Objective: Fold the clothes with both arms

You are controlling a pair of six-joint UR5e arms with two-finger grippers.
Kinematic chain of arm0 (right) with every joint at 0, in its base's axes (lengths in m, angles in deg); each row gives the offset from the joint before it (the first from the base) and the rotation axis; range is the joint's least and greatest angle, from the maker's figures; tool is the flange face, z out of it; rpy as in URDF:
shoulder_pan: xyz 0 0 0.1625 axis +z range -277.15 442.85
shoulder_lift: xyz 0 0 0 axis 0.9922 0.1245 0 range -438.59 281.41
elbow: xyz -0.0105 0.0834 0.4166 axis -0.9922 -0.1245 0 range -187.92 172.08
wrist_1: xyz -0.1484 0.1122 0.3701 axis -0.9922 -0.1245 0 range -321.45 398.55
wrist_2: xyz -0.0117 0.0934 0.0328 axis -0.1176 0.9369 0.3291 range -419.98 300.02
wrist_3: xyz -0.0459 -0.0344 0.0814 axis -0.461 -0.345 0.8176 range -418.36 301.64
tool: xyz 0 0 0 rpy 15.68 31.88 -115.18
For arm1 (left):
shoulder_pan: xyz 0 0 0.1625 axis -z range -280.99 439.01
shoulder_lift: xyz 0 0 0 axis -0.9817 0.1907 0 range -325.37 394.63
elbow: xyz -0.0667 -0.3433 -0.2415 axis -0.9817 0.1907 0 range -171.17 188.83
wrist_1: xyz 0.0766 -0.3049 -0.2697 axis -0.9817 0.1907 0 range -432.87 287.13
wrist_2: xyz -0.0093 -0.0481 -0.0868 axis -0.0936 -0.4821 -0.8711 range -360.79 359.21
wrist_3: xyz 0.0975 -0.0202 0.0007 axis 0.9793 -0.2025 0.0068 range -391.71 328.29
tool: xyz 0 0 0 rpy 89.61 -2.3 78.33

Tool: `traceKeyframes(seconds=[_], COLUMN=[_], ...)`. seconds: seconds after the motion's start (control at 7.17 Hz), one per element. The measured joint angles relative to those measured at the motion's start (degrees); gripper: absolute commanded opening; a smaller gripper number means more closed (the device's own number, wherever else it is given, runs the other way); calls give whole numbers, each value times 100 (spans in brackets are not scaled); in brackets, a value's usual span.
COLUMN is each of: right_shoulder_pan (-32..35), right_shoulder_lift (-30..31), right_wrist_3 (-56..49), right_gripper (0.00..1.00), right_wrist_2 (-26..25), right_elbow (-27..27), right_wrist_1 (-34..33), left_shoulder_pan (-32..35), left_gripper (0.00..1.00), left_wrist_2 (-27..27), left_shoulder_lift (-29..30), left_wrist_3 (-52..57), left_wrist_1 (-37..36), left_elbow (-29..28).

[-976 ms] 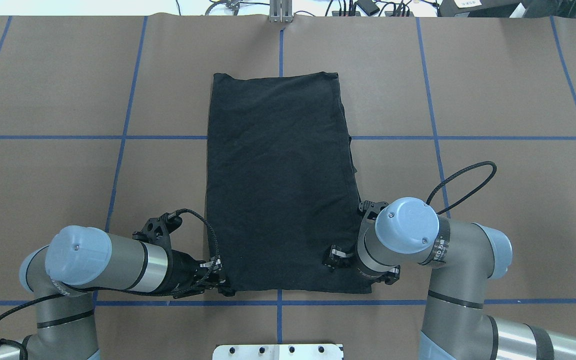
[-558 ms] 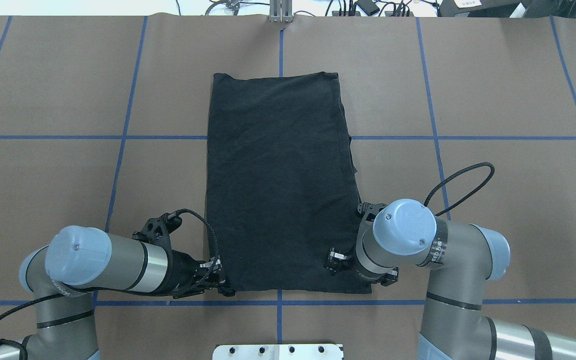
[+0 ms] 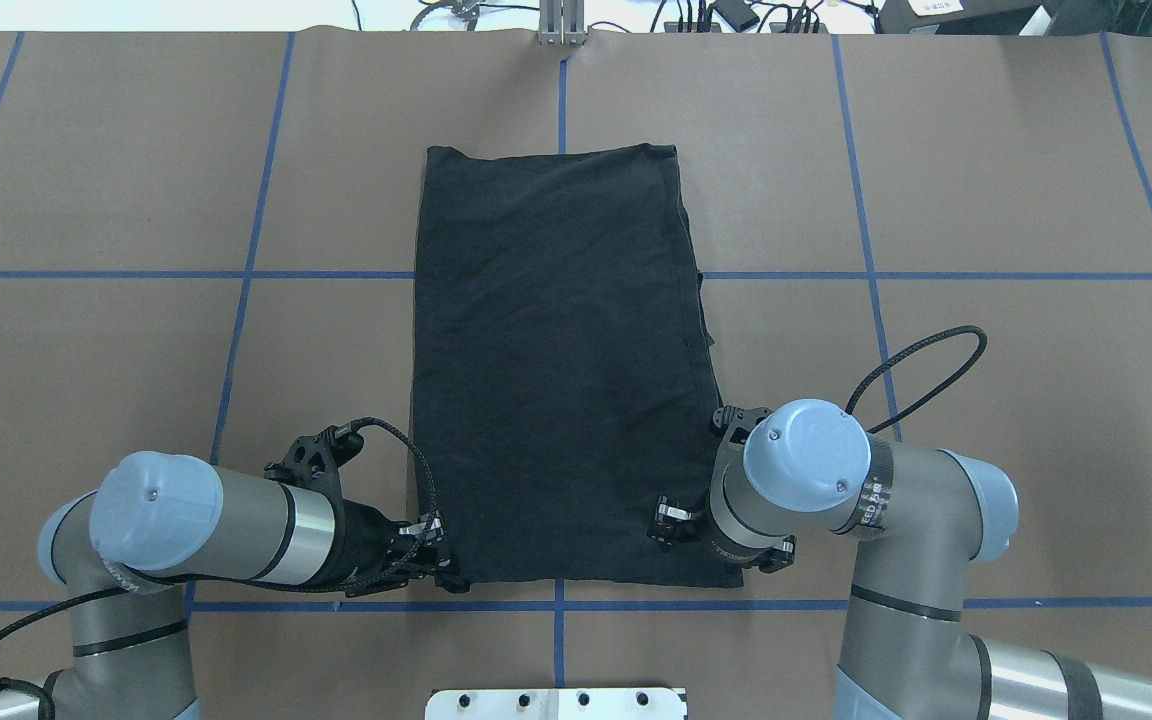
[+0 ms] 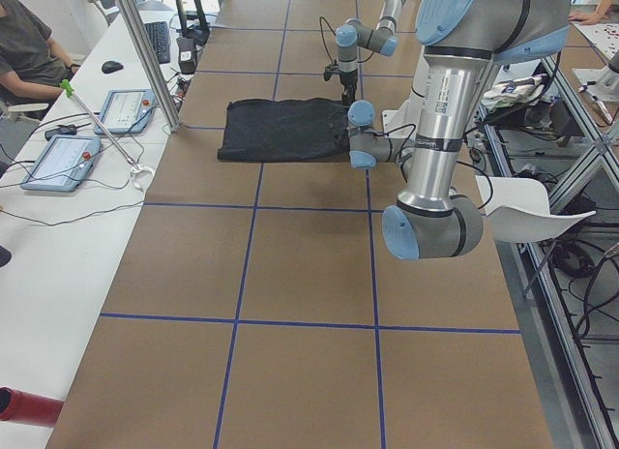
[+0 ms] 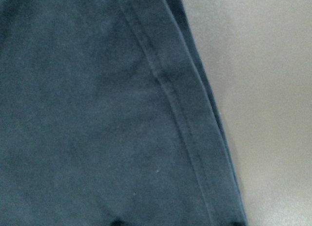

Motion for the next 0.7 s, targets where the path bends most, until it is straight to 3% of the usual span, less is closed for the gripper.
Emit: traceKeyframes(seconds=[0.7], right_shoulder_pan=[51], right_shoulder_lift=[23], right_wrist_3=[-7], right_gripper=[100], right_wrist_2=[56], right_elbow=[4], right_wrist_1=[0], left_shoulder_pan=[-2], left_gripper=[0], left_wrist_2=[0], left_shoulder_lift=[8], left_wrist_3=[0], left_wrist_1=[0], left_elbow=[3])
